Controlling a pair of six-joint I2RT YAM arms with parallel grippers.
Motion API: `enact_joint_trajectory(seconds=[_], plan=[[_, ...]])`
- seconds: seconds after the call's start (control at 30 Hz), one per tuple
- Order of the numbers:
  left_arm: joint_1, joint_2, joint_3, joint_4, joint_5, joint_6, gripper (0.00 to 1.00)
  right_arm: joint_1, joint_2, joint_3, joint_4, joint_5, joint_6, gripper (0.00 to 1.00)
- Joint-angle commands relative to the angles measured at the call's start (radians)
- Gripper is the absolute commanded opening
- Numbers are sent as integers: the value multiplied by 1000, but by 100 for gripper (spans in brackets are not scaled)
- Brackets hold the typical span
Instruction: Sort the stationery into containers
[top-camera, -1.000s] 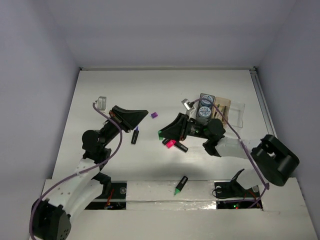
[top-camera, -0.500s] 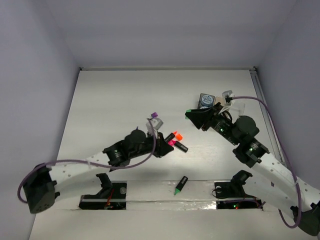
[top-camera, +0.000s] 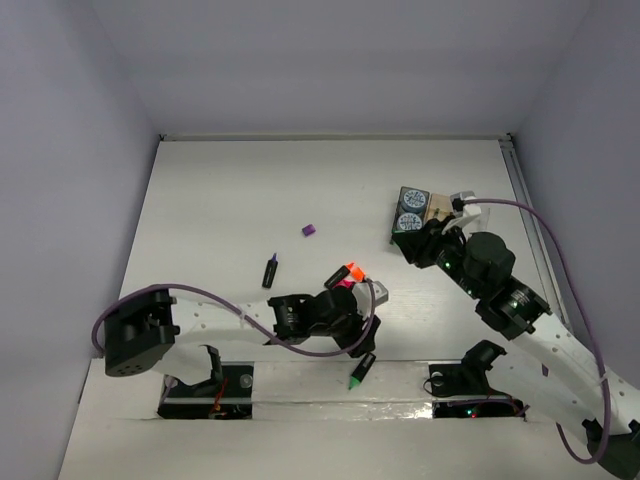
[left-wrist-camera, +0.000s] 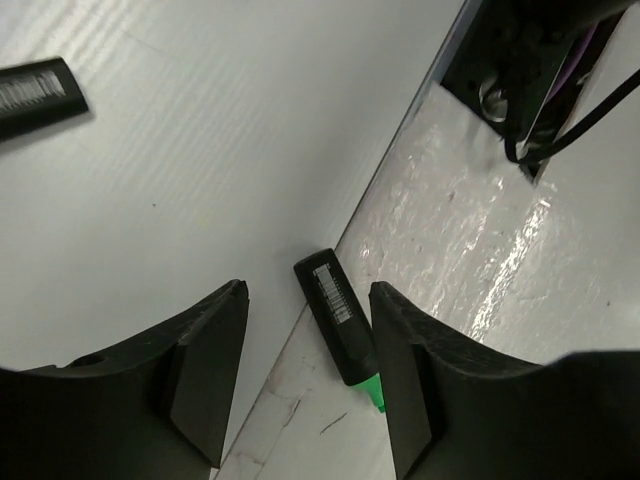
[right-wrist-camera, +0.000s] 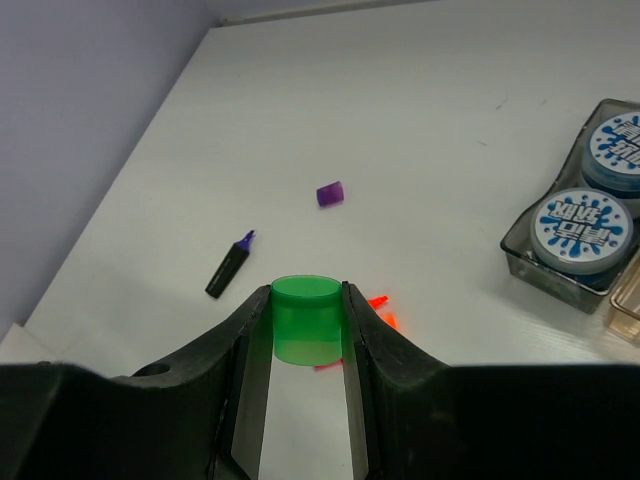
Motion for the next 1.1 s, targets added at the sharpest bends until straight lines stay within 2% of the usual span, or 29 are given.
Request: enact_joint_trajectory(seconds=[0.0,0.17,0.77,0.8,0.83,0.9,0.93,1.03,1.07], plan=[[-32,33,43,-36,7,39,50,-10,-23,60,-33,67,-24,18],[-90,130,72,-56,-39,44,50,-19,-30,61,-41,77,-27,18],[-90,264,85,-13,-94,1,46,-19,-36,46,-24,17,-24,19],[-90,267,88,-14,-118,-4,43,-19,-36,45,-21,15,-25,18],[-90,274,91,-27,-158,-19,31,-19,-34,45,-18,11,-25,18],[-90,279,92,-36,-190,-36,23,-19,-33,43,-14,9,-25,19],[-90,279,88,-43,-221,-57,13,-19,-33,43,-14,8,-27,18],[-90,268,71,-44,-264,-100,0,-19,-30,45,-11,3,-30,19],[-90,250,62,-40,-272,-114,0,-19,-25,46,-14,3,-31,19]])
